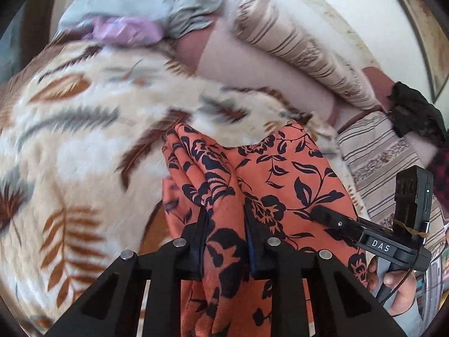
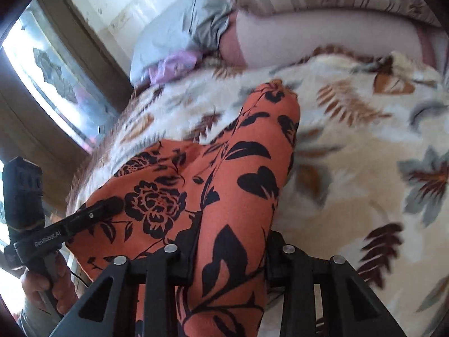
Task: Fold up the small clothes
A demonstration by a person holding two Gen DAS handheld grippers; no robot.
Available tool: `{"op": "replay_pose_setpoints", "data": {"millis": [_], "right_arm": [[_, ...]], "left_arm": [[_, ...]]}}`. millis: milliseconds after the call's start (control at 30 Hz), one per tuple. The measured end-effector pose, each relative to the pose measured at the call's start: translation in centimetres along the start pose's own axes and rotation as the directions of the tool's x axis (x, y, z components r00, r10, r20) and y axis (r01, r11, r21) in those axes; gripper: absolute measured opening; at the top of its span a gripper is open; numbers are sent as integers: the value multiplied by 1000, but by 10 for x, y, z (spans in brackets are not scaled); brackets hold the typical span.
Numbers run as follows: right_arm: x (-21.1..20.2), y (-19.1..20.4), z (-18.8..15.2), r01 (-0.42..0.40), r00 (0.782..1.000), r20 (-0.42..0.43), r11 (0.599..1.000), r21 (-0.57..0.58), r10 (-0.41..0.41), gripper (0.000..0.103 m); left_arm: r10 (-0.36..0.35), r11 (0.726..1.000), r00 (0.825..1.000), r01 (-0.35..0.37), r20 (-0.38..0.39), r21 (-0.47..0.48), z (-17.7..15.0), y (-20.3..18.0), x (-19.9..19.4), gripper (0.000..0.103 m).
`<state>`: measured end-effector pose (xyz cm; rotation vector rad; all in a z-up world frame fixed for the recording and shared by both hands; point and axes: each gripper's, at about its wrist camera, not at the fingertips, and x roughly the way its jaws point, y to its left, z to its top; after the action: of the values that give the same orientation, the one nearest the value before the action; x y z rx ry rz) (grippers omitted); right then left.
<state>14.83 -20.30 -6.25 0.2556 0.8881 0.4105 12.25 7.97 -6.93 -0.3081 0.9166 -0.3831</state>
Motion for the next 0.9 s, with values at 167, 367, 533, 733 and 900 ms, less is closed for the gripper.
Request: {"op": "replay_pose_setpoints", "data": {"millis": [167,367,533,733,900], "right_arm": [[-15,-74,10,24,1000,15,987,159,-27,54],[6,-169,-34,-52,996,-38,900,433,76,83],[17,-172,-23,-150,987,11,891,429,161,83],[50,-125,-3,-43,989,-127,969,245,76,42],[-10,-102,38,-16,1000,8,994,109,15,36]], "left_arm": [[58,998,983,-53,-177,31,3,-20,74,76],[60,998,977,-65,-205,-20,-12,1,99,79],[-56,994,952,24,-302,-107,-7,9,139,91],[-74,997,958,77,-278,0,-8,-19,137,27],[-143,987,982,151,-124,59,32,-51,101,26]]}}
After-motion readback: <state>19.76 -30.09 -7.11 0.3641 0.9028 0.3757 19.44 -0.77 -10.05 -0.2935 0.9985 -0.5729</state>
